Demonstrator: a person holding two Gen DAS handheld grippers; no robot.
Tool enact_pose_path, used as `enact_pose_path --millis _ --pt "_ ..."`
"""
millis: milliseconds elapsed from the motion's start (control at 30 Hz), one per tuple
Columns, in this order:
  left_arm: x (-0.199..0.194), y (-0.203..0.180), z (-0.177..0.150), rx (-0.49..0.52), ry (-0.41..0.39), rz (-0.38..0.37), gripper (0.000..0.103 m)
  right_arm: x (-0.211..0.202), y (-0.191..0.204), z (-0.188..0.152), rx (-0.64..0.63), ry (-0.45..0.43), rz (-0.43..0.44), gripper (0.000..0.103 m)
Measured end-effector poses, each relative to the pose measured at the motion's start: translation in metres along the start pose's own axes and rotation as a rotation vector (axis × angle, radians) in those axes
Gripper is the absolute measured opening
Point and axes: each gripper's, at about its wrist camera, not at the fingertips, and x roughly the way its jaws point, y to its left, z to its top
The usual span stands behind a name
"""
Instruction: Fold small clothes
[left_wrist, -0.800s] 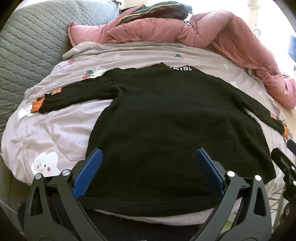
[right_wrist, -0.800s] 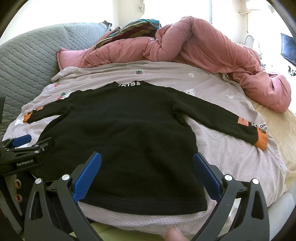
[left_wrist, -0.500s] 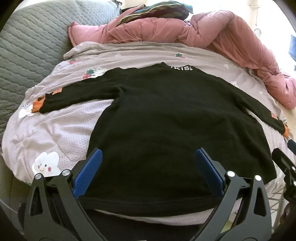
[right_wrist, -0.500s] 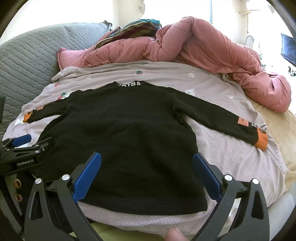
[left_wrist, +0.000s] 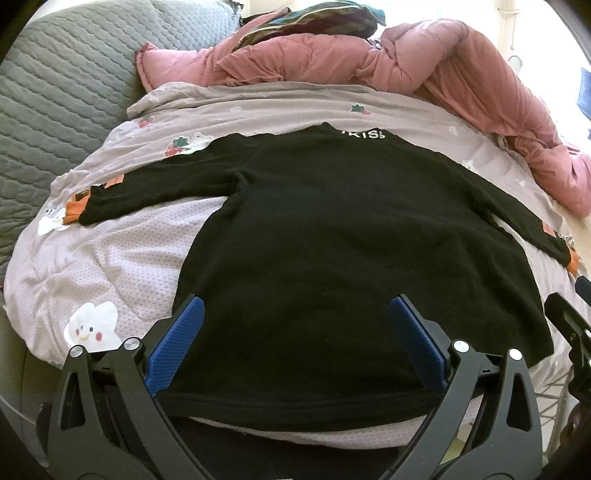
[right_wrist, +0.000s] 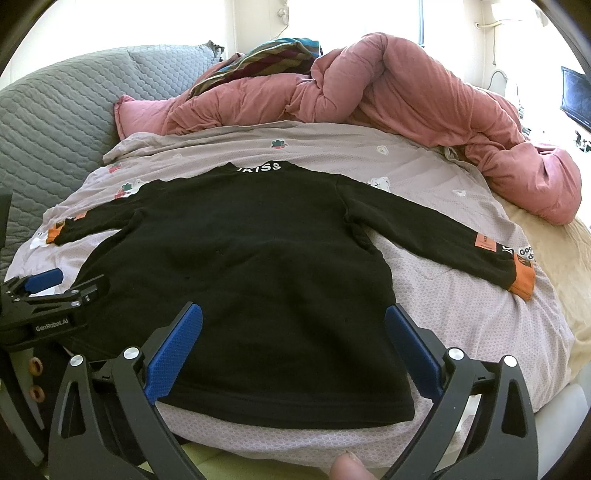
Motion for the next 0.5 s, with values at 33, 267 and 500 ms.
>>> enact_pose_path --millis 33,267,500 --pt "0.0000 -0.0002 -0.0001 0.001 0.000 0.001 0.094 0.0001 -0.0001 0.0001 0.000 0.000 0.000 0.099" --pt "0.0001 -0.0006 0.0000 0.001 0.001 0.001 0.094 0.0007 0.0001 0.0001 0.000 0.000 0.000 0.099" --pt "0.0007 0.0014 -0.0003 -0.002 0.001 0.000 0.094 0.0013 0.0003 0.0000 0.000 0.001 0.000 0.099"
